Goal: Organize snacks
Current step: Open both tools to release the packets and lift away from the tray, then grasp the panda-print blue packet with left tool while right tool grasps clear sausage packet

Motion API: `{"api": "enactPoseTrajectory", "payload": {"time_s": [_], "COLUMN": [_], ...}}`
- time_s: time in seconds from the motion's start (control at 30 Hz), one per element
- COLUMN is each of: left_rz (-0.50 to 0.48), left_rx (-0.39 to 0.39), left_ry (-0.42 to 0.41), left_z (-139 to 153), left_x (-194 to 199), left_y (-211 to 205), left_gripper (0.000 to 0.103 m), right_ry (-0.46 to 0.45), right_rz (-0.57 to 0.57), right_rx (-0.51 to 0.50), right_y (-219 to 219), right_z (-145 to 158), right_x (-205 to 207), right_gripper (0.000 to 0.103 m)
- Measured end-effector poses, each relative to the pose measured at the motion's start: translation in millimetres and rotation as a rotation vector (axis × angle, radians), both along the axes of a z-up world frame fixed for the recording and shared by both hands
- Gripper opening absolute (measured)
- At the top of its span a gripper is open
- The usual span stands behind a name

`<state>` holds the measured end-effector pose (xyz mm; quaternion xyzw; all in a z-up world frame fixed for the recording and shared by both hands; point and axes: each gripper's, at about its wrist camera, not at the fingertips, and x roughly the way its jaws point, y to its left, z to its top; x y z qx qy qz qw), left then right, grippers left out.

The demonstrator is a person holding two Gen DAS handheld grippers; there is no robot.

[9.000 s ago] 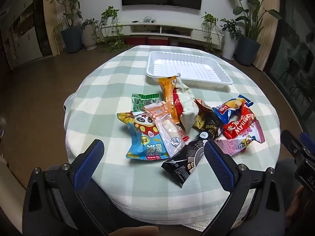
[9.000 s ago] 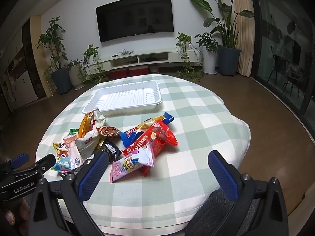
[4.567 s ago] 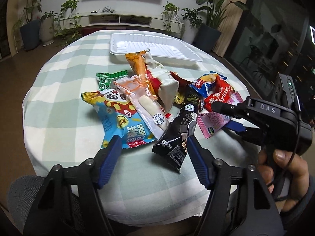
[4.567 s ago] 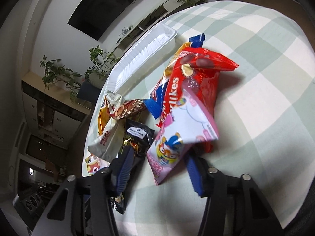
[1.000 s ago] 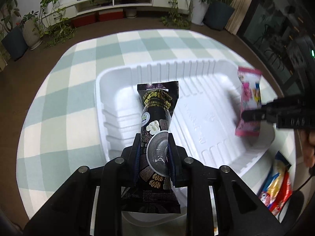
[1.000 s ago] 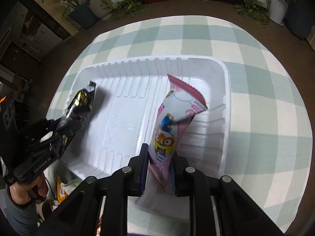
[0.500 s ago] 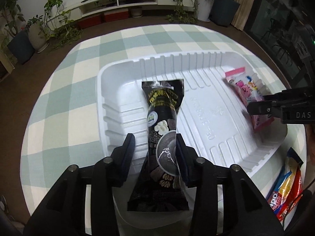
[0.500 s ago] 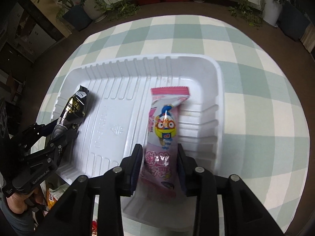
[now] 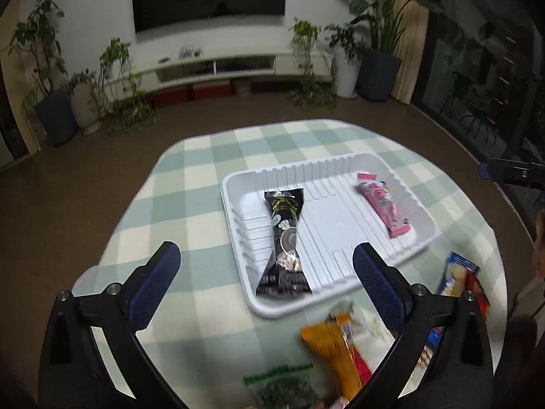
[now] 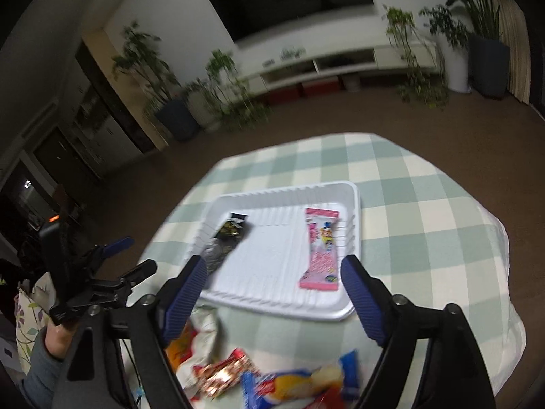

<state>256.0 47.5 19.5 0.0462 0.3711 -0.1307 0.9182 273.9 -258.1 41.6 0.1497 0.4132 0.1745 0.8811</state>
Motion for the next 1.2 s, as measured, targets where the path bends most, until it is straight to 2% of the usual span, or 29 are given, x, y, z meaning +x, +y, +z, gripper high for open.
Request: {"api": "enactPoseTrajectory", "payload": {"time_s": [0.03, 0.1, 0.2, 0.37, 0.47, 0.57, 0.67, 0.83, 0.9, 0.97, 1.2], "left_rz": [0.001, 0.027, 0.16, 0.256, 0.251, 0.241, 0.231, 0.22, 0.218, 0.213, 0.206], "left_rx": [0.004, 0.014, -0.055, -0.155, -0.137, -0.136, -0.144, -0.117, -0.13, -0.13, -0.118], "left_ry": [-0.007, 0.044, 0.052, 0.131, 0.179, 0.224, 0.216, 0.239, 0.265, 0.282, 0.304], "left_z": [3, 3, -3, -37, -58, -76, -79, -84, -89, -94, -100], "left_x": [-14, -39, -88, -158, -181, -192, -196, -186, -177, -172, -153], "left_y": [3, 12, 37, 54, 46, 39, 31, 22, 23, 22, 18], "left_gripper": [0.103, 0.103, 0.103, 0.103, 0.103, 0.101, 0.1, 0.087, 0.075, 0.071, 0.071], "right_ry": [-0.035, -0.092, -0.146, -0.106, -0.064, -0.036, -0.038, -0.052, -0.044, -0.042, -0.036], "right_rz": [0.008, 0.028, 0.012, -0.029, -0.054, -0.069, -0.068, -0.08, -0.081, -0.08, -0.072], "right_rx": [0.009, 0.027, 0.05, 0.089, 0.117, 0.132, 0.128, 0.13, 0.127, 0.127, 0.128], "right_y": [2, 10, 18, 28, 31, 33, 36, 35, 36, 36, 36], "right_z": [5, 11, 2, -40, -61, -74, -75, -76, -78, -80, -83], "right_x": [-19, -59, -118, -178, -193, -201, -206, -212, -213, -214, -214], "right_gripper": [0.085, 0.086, 0.086, 0.086, 0.086, 0.084, 0.08, 0.076, 0.074, 0.072, 0.071]}}
